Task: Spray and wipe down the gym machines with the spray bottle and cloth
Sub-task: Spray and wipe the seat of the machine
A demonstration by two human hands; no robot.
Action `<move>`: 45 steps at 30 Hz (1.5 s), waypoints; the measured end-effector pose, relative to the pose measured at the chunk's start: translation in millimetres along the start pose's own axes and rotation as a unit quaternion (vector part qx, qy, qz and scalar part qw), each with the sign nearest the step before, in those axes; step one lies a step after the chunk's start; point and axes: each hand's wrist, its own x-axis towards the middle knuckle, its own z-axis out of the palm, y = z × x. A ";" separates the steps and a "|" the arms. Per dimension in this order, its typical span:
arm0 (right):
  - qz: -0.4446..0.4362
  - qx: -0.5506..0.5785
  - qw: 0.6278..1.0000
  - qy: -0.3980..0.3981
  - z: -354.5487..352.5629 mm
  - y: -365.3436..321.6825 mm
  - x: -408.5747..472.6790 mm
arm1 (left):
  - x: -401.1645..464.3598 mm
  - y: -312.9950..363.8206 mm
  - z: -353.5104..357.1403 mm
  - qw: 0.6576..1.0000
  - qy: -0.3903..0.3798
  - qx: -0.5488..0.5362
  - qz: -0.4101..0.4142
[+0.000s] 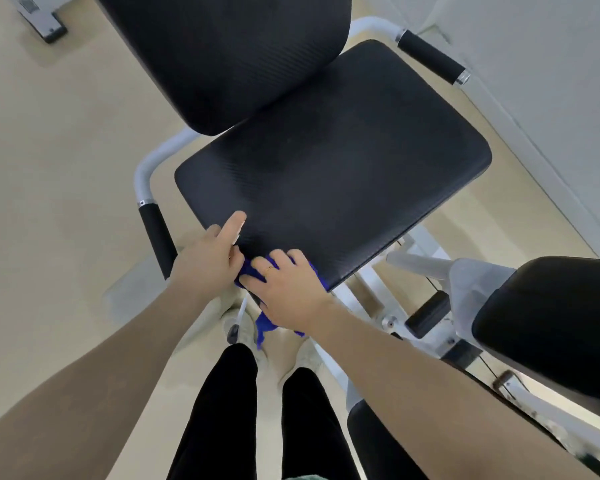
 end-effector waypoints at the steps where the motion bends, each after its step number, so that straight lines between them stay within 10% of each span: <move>1: -0.042 -0.034 0.999 -0.003 -0.7 10.4 4.4 | -2.9 -2.4 -2.0 1.000 0.006 0.002 0.015; 7: 0.325 -0.056 0.944 -0.024 -29.2 129.4 8.6 | -7.9 -13.7 -24.6 0.987 0.104 0.038 0.118; 14: 0.329 0.049 0.939 -0.083 -45.2 81.5 12.8 | 12.3 -5.3 -77.4 0.974 0.072 -0.213 -0.021; 30: 0.480 -0.030 0.877 0.026 -19.7 87.5 92.0 | 86.7 -65.9 -47.5 0.960 0.014 -0.275 -0.047; 38: 0.153 -0.070 0.986 -0.013 -8.5 10.9 131.6 | 89.3 -88.0 -54.3 0.950 -0.043 -0.292 -0.104; 45: 0.520 0.038 0.853 -0.008 -38.1 117.3 156.3 | 105.6 -101.5 -42.7 0.938 -0.047 -0.338 -0.055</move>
